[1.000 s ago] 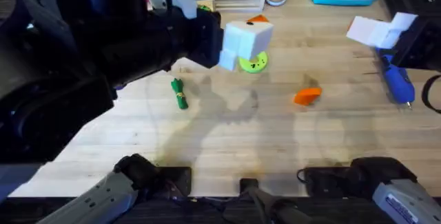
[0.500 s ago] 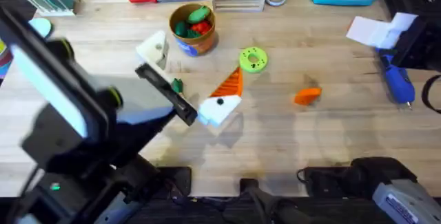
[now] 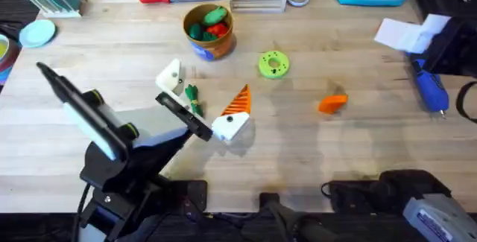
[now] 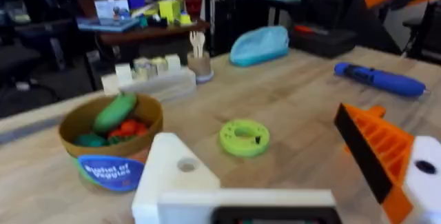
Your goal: Pick up the gripper from the table and insert it into the empty holder that is missing its gripper. Then pick up a screw, insert it into the mounting hole, and use the screwdriver to tighten it. Finally, clean up the table by picking up the vegetable and placing it into the bucket.
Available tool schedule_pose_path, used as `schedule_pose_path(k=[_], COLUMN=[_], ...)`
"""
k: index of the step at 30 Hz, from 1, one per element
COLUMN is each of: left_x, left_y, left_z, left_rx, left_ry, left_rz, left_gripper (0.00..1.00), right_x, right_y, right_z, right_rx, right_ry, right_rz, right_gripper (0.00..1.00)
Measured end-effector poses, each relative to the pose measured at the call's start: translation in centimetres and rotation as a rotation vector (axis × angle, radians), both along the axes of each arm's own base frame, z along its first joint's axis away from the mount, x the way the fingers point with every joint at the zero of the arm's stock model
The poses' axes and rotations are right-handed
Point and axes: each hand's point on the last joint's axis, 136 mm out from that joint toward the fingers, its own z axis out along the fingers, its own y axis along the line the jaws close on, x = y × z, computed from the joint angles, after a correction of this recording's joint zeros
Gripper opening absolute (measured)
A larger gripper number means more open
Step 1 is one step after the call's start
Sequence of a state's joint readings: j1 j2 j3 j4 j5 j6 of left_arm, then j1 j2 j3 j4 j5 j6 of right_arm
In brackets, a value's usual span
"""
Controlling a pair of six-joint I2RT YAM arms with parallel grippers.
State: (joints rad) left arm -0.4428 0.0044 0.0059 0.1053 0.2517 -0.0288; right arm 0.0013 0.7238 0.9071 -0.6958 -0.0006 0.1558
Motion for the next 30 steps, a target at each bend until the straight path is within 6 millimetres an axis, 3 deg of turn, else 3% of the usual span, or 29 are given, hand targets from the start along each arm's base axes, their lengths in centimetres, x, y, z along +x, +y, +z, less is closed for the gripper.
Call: schedule_pose_path(k=[4,30], left_x=[0.0,-0.7], left_y=[0.1,-0.6], left_z=[-3.9,-3.8], left_rx=[0.058,0.049], left_ry=[0.156,0.164], left_rz=[-0.023,-0.092], left_gripper=[0.993,0.992], right_x=[0.0,0.0], right_y=[0.0,0.0], right_z=[0.0,0.0], right_rx=[0.000,0.000], right_ry=[0.000,0.000], right_rz=[0.000,0.000], right_gripper=[0.991,0.992])
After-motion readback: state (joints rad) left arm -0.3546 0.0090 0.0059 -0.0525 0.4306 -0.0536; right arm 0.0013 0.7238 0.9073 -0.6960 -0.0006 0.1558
